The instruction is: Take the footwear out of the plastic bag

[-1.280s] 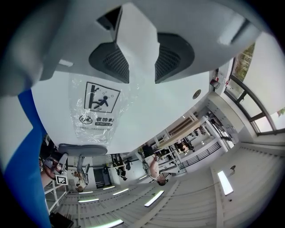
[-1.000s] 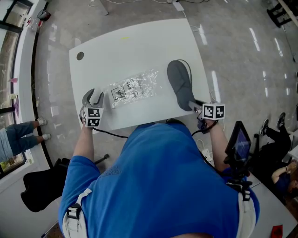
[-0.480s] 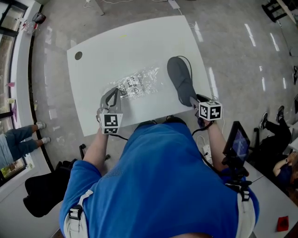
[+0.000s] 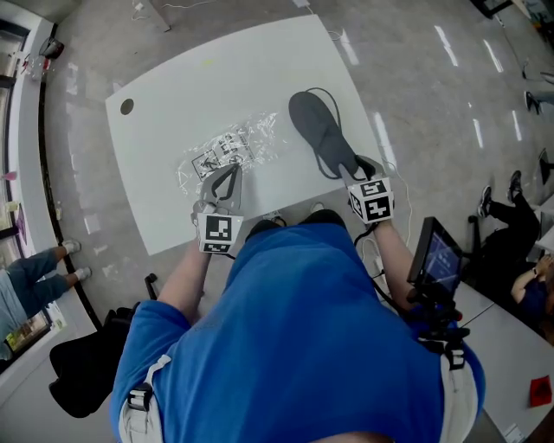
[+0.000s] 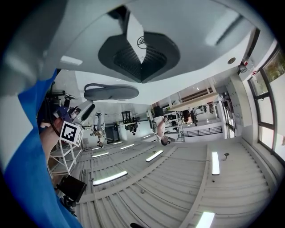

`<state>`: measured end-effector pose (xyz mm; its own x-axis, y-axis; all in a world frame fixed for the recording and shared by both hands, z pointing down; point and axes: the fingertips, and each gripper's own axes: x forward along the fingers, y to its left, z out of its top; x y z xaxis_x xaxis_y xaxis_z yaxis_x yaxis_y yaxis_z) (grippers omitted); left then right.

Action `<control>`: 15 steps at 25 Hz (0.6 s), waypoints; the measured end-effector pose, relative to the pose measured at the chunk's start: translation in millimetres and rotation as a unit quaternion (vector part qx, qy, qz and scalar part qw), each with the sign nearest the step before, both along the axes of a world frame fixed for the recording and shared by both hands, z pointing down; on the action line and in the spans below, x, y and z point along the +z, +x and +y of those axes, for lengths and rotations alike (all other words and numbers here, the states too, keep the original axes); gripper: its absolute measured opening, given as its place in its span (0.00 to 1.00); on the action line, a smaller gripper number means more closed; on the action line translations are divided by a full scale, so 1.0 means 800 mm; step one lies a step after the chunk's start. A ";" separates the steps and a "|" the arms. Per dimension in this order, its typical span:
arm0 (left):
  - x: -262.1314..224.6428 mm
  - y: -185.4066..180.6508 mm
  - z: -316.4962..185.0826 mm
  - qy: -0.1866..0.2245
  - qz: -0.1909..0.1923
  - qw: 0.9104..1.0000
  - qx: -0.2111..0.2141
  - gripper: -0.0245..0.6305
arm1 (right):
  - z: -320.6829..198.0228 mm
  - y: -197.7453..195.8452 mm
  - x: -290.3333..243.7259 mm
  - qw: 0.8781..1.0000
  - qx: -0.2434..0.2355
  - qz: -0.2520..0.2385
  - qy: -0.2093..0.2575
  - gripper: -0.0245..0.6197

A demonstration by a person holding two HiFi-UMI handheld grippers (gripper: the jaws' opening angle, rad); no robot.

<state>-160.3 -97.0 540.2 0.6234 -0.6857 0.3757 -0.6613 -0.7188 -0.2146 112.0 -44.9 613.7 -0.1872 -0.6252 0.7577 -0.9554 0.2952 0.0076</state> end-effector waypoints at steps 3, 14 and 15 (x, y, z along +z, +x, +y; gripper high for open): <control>-0.025 0.026 0.014 0.013 -0.006 1.000 -0.001 0.05 | 0.007 0.004 -0.019 0.999 -0.029 0.006 0.017 0.29; -0.049 0.104 0.111 0.063 -0.029 0.997 -0.032 0.05 | 0.045 -0.015 -0.121 0.956 -0.168 0.084 0.227 0.24; -0.056 0.113 0.123 0.068 -0.030 0.997 -0.034 0.05 | 0.053 -0.012 -0.136 0.951 -0.172 0.086 0.242 0.21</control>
